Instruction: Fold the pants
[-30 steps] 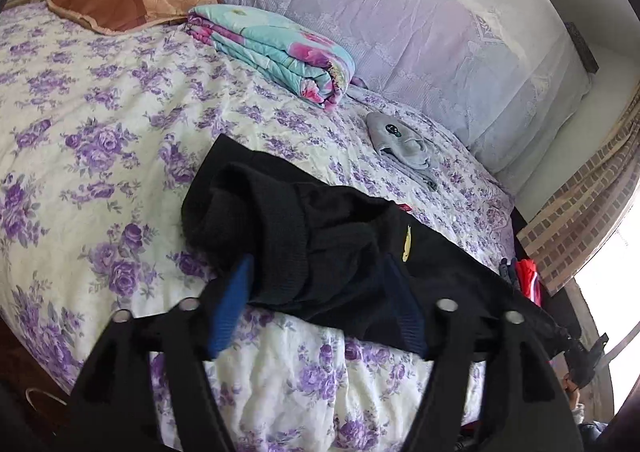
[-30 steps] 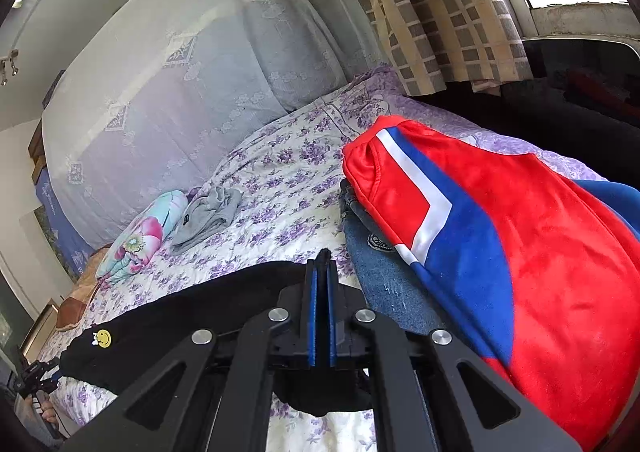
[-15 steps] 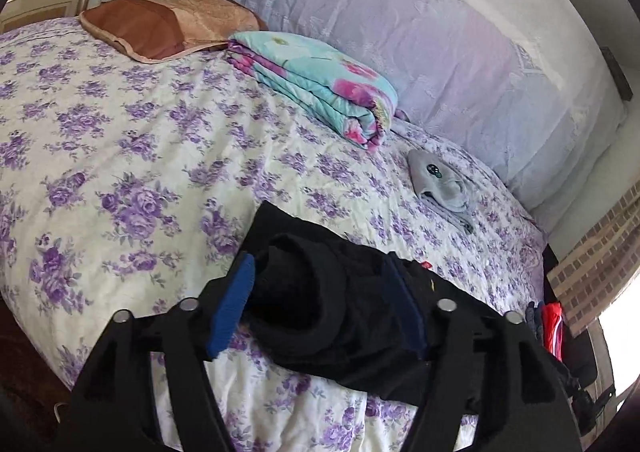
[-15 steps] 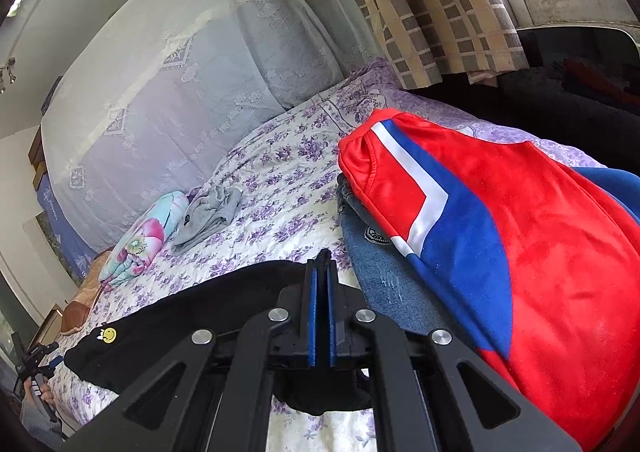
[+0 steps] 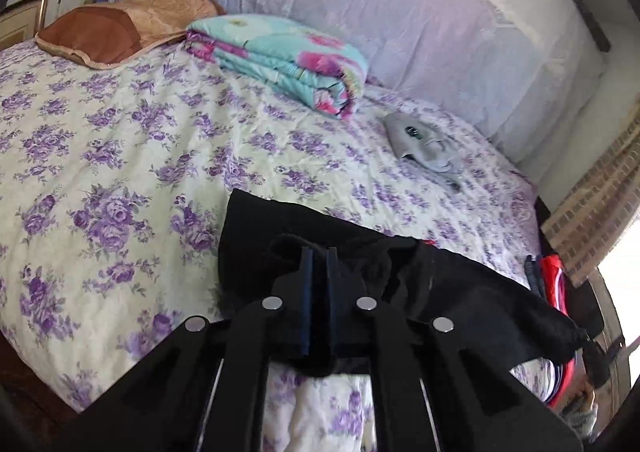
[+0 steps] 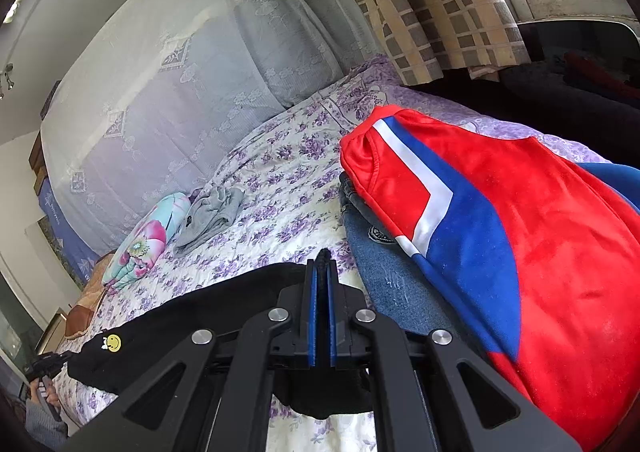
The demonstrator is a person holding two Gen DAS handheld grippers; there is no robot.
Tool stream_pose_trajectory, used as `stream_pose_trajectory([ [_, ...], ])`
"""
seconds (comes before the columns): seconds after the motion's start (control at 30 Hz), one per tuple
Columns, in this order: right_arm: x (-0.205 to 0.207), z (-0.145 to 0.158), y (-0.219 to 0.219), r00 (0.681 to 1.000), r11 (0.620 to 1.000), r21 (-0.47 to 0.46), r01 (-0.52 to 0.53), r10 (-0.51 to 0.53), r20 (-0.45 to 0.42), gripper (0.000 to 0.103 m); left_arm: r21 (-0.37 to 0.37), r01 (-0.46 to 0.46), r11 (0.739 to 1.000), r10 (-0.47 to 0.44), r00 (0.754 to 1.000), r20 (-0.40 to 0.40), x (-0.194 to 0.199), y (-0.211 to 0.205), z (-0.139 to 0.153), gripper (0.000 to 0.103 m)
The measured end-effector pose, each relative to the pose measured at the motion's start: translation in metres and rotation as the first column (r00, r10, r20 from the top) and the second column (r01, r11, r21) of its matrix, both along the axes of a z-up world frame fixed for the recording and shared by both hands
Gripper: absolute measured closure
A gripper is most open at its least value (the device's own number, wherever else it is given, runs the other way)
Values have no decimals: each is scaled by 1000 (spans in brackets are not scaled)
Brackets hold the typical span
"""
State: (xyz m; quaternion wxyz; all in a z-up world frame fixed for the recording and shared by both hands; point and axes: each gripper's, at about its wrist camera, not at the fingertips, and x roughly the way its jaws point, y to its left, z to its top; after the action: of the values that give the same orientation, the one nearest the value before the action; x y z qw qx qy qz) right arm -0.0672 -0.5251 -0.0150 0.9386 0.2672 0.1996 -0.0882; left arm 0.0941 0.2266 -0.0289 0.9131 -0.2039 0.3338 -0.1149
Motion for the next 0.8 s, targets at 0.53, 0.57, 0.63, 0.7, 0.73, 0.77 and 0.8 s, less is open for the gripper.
stream_pose_trajectory([
  [0.53, 6, 4, 1, 1000, 999, 41, -20, 19, 10, 99, 47, -172, 984, 173, 985, -27, 26, -8, 15, 32],
  [0.57, 5, 4, 2, 1000, 999, 43, -20, 20, 9, 99, 93, -159, 983, 164, 985, -55, 42, -13, 17, 31],
  [0.63, 4, 3, 1, 1000, 998, 52, -19, 19, 12, 99, 186, -97, 978, 127, 979, -157, 72, -21, 3, 31],
  [0.7, 2, 1, -1, 1000, 998, 59, -17, 16, 16, 99, 168, -61, 984, 101, 964, -245, 85, -25, -18, 49],
  [0.73, 2, 0, -1, 1000, 998, 60, -15, 14, 14, 99, 122, -30, 992, 61, 964, -259, 81, -26, -26, 63],
  [0.77, 2, 0, -2, 1000, 998, 61, -14, 14, 12, 99, 90, -3, 996, 24, 971, -237, 73, -29, -27, 70],
  [0.8, 3, -1, -2, 1000, 998, 59, -15, 14, 10, 98, 78, 21, 997, -6, 982, -191, 60, -33, -25, 74],
])
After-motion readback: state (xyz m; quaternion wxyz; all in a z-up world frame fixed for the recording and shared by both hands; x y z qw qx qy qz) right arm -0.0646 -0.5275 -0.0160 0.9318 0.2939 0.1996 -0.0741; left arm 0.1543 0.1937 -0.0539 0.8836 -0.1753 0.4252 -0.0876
